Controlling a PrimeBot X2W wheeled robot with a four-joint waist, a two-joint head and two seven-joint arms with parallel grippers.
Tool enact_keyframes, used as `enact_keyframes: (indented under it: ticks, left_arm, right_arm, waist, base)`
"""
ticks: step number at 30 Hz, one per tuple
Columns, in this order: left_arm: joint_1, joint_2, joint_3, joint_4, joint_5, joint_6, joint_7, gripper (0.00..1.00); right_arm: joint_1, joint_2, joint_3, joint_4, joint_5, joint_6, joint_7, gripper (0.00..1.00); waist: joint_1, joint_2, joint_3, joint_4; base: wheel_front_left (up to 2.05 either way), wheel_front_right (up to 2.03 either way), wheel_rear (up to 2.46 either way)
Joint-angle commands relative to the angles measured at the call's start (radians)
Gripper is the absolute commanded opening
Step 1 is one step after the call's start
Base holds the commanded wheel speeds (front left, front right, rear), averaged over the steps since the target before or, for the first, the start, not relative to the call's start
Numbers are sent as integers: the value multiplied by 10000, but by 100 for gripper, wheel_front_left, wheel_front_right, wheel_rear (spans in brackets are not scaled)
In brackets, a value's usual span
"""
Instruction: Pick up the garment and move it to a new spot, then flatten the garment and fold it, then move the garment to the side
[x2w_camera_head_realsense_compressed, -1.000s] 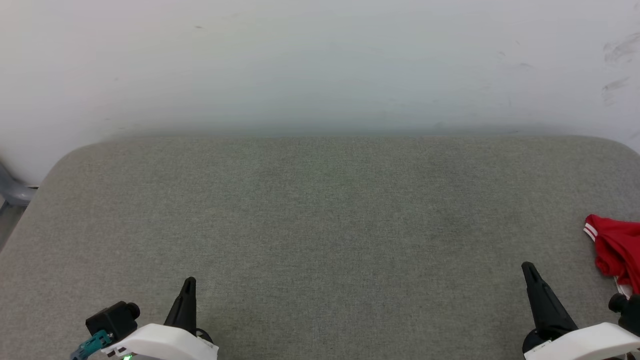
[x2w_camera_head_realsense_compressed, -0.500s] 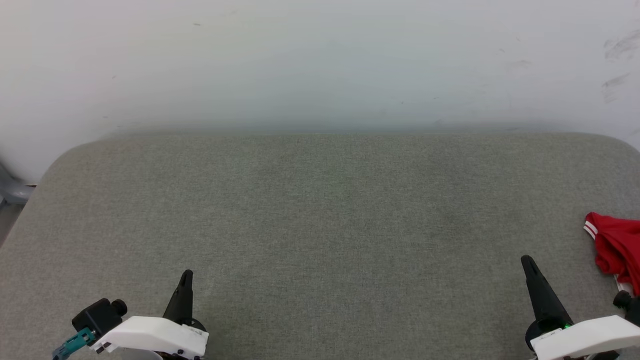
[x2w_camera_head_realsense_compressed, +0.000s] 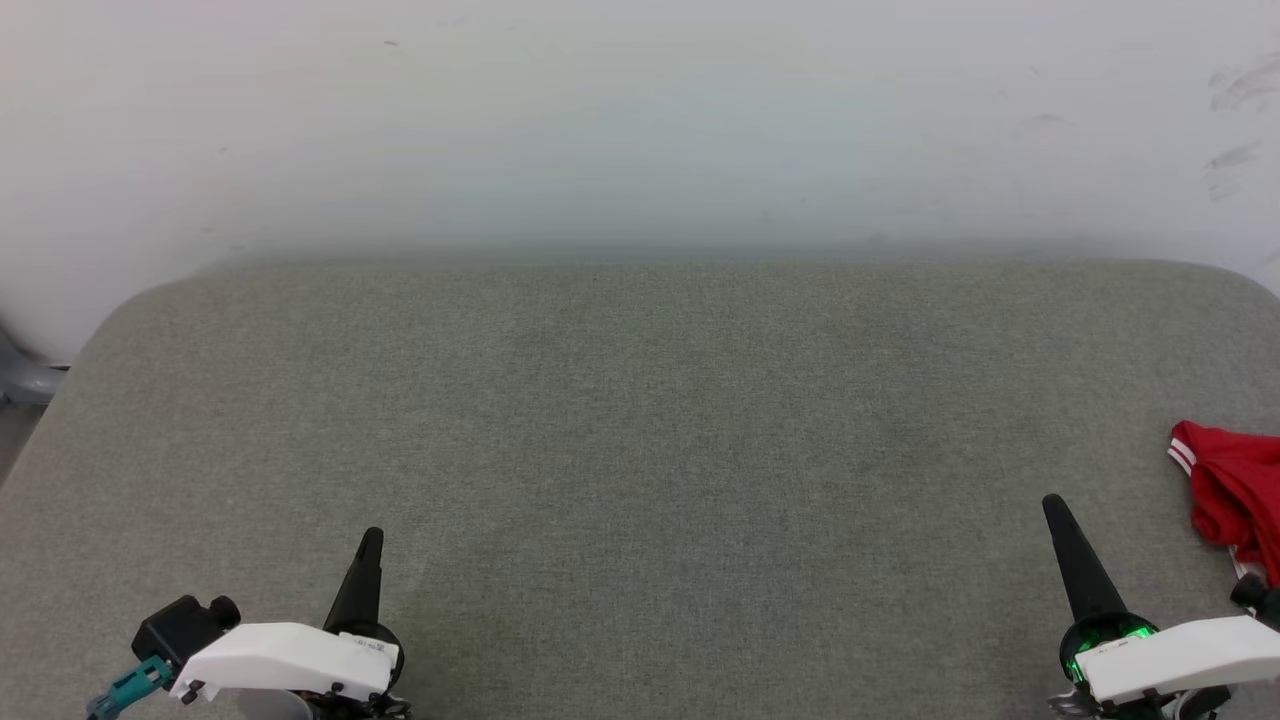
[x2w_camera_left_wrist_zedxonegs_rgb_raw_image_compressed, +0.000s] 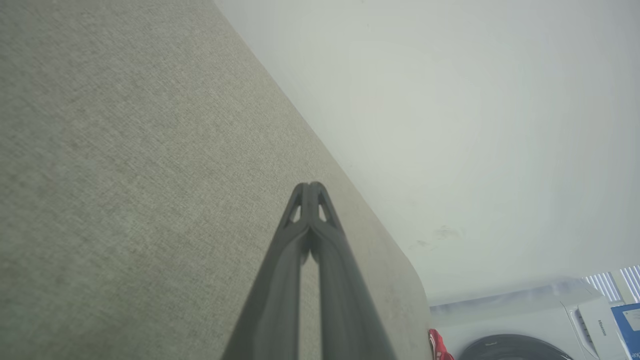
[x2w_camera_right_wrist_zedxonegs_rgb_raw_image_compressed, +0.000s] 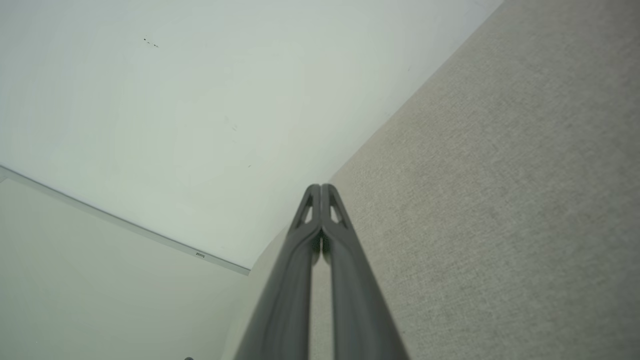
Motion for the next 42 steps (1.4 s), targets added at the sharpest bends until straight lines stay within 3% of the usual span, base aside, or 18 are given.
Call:
enact_keyframes:
  ticks: [1,42]
  left_arm:
    - [-262,-2,67,-116,-204,-57,54,0]
    - [-589,-340,824,-113,-3756,-465,1038,0]
  right_arm:
    - [-265,-76,-15,-16,248,0,4,0]
    - [-1112,-33,-136,1170,4053,-2,146,0]
  waist:
    - [0,0,4,-1]
    - [-1,0,209,-57]
  base:
    - [0,0,0]
    - [0,0,0]
